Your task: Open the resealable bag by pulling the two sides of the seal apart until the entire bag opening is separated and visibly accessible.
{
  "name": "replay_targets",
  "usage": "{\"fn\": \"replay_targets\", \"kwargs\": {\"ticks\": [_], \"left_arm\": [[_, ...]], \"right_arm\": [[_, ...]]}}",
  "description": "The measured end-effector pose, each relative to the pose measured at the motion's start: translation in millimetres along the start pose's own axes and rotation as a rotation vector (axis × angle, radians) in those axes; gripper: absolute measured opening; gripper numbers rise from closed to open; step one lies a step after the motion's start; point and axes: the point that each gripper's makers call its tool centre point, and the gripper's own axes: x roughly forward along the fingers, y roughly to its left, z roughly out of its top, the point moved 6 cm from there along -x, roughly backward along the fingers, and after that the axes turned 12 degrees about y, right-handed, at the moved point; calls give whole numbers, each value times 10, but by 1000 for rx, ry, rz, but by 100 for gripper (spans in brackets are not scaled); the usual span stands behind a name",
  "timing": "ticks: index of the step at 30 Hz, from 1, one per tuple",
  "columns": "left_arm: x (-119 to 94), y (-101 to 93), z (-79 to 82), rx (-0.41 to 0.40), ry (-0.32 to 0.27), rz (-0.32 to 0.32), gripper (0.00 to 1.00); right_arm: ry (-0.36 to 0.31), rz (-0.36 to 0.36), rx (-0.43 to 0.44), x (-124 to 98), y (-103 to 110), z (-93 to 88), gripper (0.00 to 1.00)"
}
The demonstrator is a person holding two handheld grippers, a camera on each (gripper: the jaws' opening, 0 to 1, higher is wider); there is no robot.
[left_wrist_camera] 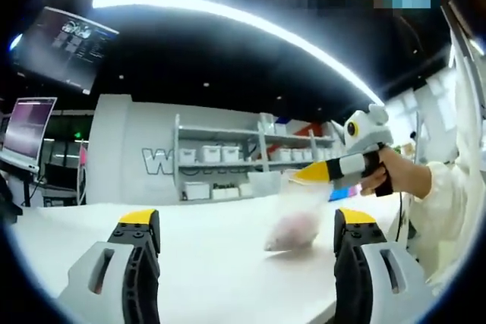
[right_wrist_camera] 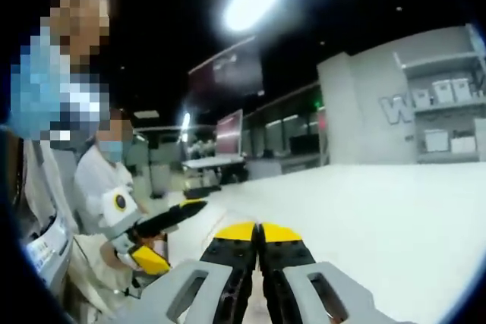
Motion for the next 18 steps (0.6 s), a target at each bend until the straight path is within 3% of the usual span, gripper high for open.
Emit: {"fn": "replay_targets", "kwargs": {"ticks": [18], "left_arm": [[-53, 19, -4, 1, -5, 13, 93]], "right_arm": [[1, 9, -96, 34, 115, 196, 0]]}}
